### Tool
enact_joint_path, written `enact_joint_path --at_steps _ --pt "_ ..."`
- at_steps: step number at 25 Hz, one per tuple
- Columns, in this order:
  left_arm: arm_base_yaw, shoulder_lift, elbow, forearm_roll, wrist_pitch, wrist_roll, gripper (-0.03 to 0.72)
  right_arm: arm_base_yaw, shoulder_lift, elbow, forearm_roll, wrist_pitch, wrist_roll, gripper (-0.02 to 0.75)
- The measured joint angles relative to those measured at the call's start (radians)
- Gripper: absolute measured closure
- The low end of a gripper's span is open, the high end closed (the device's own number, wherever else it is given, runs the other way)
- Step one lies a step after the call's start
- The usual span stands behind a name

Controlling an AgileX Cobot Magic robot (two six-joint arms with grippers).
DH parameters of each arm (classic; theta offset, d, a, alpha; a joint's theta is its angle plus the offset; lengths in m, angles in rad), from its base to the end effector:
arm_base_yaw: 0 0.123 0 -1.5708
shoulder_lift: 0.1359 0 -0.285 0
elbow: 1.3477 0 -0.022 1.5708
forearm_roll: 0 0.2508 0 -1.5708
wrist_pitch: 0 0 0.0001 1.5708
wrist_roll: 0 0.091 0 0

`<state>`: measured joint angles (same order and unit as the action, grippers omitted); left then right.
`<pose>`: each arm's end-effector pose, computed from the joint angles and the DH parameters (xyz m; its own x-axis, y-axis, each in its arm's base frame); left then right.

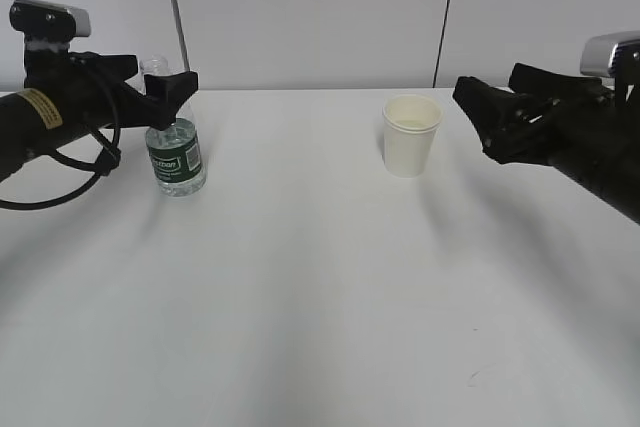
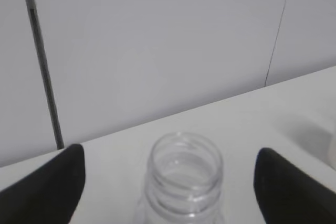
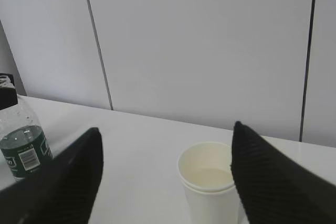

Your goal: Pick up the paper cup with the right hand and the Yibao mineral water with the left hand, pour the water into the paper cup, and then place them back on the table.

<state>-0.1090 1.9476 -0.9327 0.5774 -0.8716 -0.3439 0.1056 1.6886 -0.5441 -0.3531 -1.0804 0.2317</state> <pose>0.3832 -0.0801 0.1719 -0.1155 0.0612 -0.9914 0.5167 0.8561 -0.0074 0.2960 0.0593 0.1908 -0.0279 0.0543 -0.9981 -0.4028 0.9133 0.0610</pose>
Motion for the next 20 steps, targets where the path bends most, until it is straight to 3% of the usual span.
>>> enact_joint_path --at_steps 10,20 --pt "0.0 -0.165 0.0 0.0 0.169 -0.021 0.101 0.0 -0.114 -0.058 0.0 0.187 0.066 0.145" --pt "0.0 -0.263 0.001 -0.028 0.265 -0.124 0.104 0.0 -0.203 -0.208 -0.008 0.51 0.123 0.146"
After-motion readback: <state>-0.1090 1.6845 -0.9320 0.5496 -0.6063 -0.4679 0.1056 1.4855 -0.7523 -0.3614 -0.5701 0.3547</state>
